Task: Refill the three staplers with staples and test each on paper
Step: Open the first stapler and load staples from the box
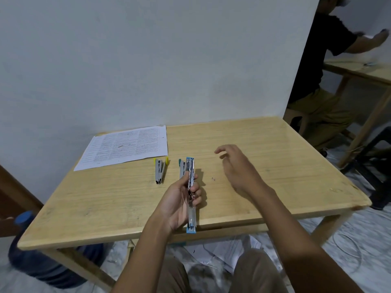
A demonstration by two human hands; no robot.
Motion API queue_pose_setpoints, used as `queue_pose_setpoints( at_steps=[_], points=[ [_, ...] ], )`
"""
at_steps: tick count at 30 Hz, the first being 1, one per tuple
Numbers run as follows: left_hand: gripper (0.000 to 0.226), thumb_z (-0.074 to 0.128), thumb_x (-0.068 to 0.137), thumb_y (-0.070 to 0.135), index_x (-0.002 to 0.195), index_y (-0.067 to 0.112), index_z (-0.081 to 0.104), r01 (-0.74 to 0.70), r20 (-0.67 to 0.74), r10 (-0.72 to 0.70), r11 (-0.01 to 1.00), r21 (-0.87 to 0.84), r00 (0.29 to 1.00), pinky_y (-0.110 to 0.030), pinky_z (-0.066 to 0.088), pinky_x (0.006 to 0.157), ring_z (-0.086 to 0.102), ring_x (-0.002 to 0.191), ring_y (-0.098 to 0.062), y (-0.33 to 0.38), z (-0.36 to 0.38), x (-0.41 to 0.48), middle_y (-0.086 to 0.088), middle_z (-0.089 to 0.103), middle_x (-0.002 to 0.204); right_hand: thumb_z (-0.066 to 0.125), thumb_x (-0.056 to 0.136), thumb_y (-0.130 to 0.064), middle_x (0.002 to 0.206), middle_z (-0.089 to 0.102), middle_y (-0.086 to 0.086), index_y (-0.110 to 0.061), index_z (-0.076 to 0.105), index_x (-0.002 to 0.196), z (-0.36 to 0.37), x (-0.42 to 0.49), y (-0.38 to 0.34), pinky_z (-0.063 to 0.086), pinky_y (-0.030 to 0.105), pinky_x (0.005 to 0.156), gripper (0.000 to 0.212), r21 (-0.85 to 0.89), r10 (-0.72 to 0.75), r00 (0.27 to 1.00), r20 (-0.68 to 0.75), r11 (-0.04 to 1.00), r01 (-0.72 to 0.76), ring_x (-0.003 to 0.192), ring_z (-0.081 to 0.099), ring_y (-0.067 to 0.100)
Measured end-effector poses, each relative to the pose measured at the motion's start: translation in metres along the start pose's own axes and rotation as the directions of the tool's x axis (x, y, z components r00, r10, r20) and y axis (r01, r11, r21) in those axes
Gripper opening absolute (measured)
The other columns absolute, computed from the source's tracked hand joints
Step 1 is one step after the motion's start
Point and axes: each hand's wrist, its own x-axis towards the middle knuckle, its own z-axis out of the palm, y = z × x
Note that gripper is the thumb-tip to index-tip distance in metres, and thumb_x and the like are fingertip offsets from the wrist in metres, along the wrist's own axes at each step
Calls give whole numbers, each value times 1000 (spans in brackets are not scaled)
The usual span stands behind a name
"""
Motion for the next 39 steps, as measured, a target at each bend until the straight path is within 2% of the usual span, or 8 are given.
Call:
queue_pose_setpoints(
  at_steps=[4,7,9,14,17,28,34,39],
  points=[
    [30,40,104,32,99,7,54,-59,-124,106,941,332,987,-26,35,45,40,48,-17,-1,7,1,-4,45,61,49,95,-28,121,59,-8,-34,60,109,-25,4,33,51,39,87,19,-144,194,962,-190,964,-223,105,58,15],
    [35,41,103,33,95,8,65,-35,-191,305,605,795,933,-28,38,54,49,52,-16,0,24,0,-2,55,59,53,91,-47,121,65,-1,-30,62,115,-26,5,51,47,39,91,31,-307,327,935,-141,883,-355,112,56,22],
    [40,37,104,32,91,8,66,-19,-125,416,325,945,901,-28,38,57,53,60,-15,1,30,5,-2,57,63,54,90,-52,120,66,-1,-28,63,116,-20,5,53,43,38,93,37,-349,311,936,-162,870,-349,113,56,23],
    [41,28,105,33,95,7,58,102,-21,498,-137,985,867,-39,43,78,59,93,-34,-3,24,21,-10,61,91,57,89,-51,121,66,-3,-30,61,119,-10,2,54,41,40,100,36,-334,281,935,-217,878,-341,111,55,21],
    [42,28,104,34,97,6,59,168,55,557,-342,925,828,-42,45,79,59,94,-35,-8,19,24,-15,66,99,59,89,-50,122,65,-4,-28,59,124,-10,-1,54,38,38,102,41,-282,284,931,-229,896,-343,112,55,20],
    [35,31,104,33,113,7,51,196,157,552,-527,827,819,-38,39,76,55,100,-32,-2,8,35,-14,57,114,59,87,-55,124,63,-6,-27,56,126,-16,-18,52,32,40,111,47,-279,280,928,-244,896,-344,118,51,19],
    [33,42,98,35,111,8,57,78,266,660,-444,893,703,-37,36,80,51,101,-31,-14,31,33,-12,51,111,56,80,-68,124,55,-2,-31,62,109,-17,-24,56,27,41,113,47,-365,300,908,-293,842,-396,120,45,22],
    [51,45,93,51,133,20,48,-44,293,418,-510,859,860,-40,26,96,32,117,-26,-37,58,45,-7,37,127,56,81,-68,126,52,-4,-32,64,107,-16,-26,55,27,37,112,45,-340,300,912,-282,857,-387,122,41,20]
  ],
)
